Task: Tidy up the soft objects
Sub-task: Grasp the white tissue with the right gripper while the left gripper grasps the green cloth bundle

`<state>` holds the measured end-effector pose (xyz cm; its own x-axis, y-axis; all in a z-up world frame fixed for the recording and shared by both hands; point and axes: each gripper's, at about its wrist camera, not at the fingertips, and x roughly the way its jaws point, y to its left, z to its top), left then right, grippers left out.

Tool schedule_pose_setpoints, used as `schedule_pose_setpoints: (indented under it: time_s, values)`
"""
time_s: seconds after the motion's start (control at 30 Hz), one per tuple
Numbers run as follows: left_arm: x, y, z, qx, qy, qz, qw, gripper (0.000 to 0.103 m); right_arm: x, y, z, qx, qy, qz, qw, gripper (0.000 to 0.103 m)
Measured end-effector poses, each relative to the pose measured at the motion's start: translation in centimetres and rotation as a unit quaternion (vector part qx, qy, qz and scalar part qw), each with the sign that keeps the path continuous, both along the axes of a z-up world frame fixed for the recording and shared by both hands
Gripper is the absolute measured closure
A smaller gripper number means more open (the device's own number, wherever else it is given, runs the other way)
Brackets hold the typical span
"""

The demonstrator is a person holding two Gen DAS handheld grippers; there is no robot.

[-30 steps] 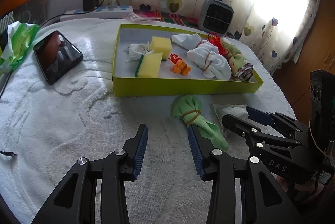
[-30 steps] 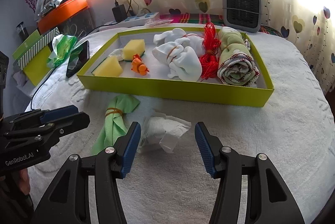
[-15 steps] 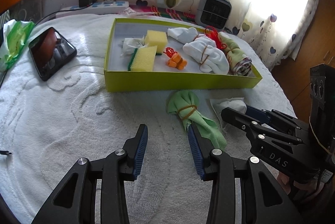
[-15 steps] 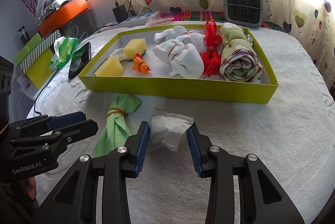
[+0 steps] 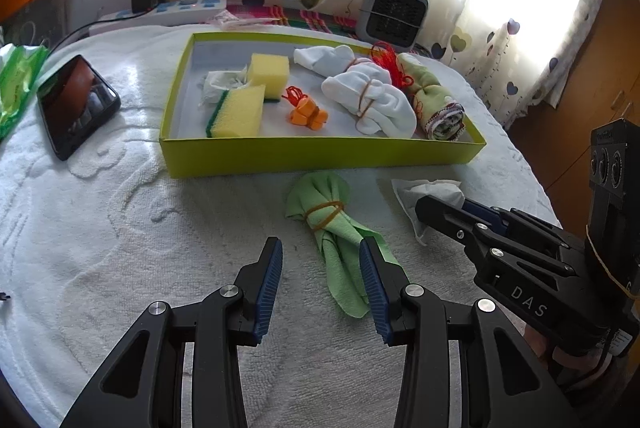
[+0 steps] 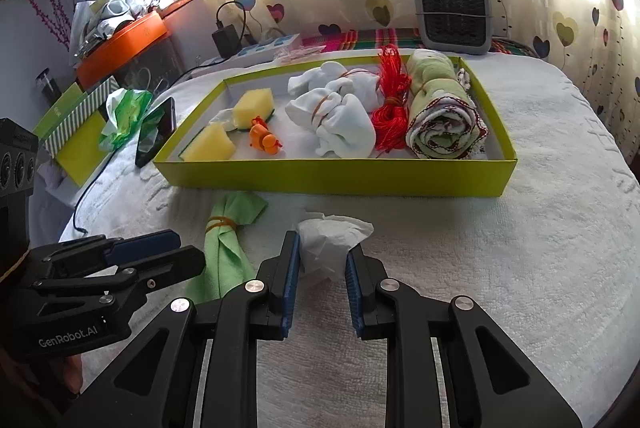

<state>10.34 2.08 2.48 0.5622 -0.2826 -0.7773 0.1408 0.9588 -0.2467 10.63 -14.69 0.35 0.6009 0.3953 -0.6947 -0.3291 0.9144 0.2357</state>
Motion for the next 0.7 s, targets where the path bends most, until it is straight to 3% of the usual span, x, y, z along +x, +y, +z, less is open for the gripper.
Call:
schedule_pose_setpoints:
  time_s: [0.7]
  values:
    - [1.7,-2.8,-0.7,0.047,0.008,0.012,0.9988,0.064,-0.6,-1.9,0.6,0.035,-0.013,-0.012,0.999,0.080]
